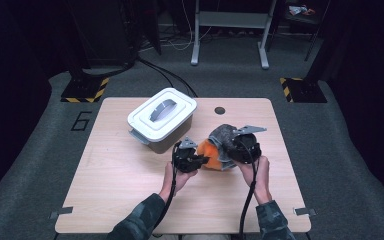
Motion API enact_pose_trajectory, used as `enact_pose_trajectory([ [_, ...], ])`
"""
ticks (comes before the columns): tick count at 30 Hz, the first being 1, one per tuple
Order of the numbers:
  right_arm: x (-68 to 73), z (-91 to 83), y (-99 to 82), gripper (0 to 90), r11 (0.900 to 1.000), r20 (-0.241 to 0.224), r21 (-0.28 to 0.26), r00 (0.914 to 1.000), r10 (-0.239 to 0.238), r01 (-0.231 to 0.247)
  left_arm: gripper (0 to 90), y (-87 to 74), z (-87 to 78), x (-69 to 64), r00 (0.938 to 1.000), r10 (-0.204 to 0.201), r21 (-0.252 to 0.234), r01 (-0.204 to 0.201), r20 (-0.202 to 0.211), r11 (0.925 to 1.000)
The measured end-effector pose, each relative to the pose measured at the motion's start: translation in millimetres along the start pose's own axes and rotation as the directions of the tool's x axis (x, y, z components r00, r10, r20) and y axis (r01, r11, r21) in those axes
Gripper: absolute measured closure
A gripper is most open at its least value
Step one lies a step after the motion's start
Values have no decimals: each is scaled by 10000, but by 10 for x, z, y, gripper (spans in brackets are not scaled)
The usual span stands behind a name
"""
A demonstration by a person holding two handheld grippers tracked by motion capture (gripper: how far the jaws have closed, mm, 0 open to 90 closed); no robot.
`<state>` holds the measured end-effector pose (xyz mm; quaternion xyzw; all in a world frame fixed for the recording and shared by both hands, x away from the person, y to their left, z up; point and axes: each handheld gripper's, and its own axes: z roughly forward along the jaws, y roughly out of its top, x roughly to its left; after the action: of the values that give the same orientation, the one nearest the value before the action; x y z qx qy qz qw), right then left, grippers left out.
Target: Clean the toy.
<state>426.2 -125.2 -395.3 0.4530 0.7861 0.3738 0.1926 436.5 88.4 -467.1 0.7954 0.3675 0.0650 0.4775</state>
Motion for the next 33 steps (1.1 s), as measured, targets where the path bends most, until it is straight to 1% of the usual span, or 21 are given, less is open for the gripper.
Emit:
enact_pose_trajectory([
  [2,91,75,26,696,9995,-36,219,9997,-221,222,829,-9,6,15,9999,-105,41,105,31,9999],
  [3,122,123,31,697,9990,76,252,9992,-385,383,828,-13,11,29,10000,-82,160,83,-44,9998],
  [4,154,161,33,697,9987,183,363,9992,-359,352,827,-24,15,50,9997,-254,150,254,-28,9996],
  [5,162,186,35,697,9984,165,404,9990,-405,398,827,-36,18,71,9991,-429,97,429,12,9990],
  [6,158,202,39,698,9984,150,354,9989,-454,449,827,-41,14,87,9985,-551,164,550,69,9984],
  [7,155,213,40,698,9982,133,357,9987,-495,490,827,-47,18,102,9978,-647,99,646,111,9979],
  [8,163,216,39,698,9982,181,406,9988,-446,439,827,-49,17,110,9978,-651,142,649,125,9978],
  [11,139,208,25,697,9981,236,452,9988,-434,423,826,-60,23,131,9957,-891,110,889,238,9960],
  [13,86,200,1,697,9982,344,465,9987,-382,365,826,-70,24,147,9940,-1044,65,1042,314,9945],
  [16,-2,189,-51,696,9984,421,566,9991,-59,35,825,-71,21,157,9934,-1087,102,1084,358,9941],
  [18,-65,176,-88,696,9980,472,627,9989,58,-87,825,-74,22,164,9931,-1114,81,1112,375,9938],
  [20,-132,167,-134,696,9972,674,714,9975,188,-236,825,-76,22,173,9927,-1141,86,1139,382,9935],
  [21,-181,172,-168,695,9964,640,742,9973,353,-401,824,-76,22,173,9922,-1178,106,1174,407,9930],
  [22,-209,176,-190,695,9963,610,717,9972,441,-484,824,-76,24,174,9921,-1184,124,1180,422,9929],
  [23,-236,178,-213,695,9951,637,806,9966,527,-578,824,-76,25,173,9924,-1163,120,1159,399,9932],
  [24,-265,186,-237,695,9953,688,763,9962,540,-592,824,-76,27,172,9921,-1178,116,1174,427,9930],
  [25,-290,191,-258,695,9946,673,776,9957,635,-687,823,-78,33,172,9924,-1148,108,1144,452,9934],
  [28,-349,208,-300,695,9916,807,915,9932,841,-914,823,-80,37,184,9911,-1228,79,1226,518,9924],
  [30,-391,224,-331,695,9888,820,988,9912,1040,-1119,822,-79,31,189,9909,-1240,137,1235,519,9923],
  [32,-440,244,-368,695,9864,1013,1132,9890,1076,-1189,822,-79,30,195,9906,-1258,136,1253,535,9920],
  [33,-463,261,-392,695,9848,1029,1190,9881,1147,-1267,822,-82,32,198,9900,-1300,113,1295,554,9915],
])
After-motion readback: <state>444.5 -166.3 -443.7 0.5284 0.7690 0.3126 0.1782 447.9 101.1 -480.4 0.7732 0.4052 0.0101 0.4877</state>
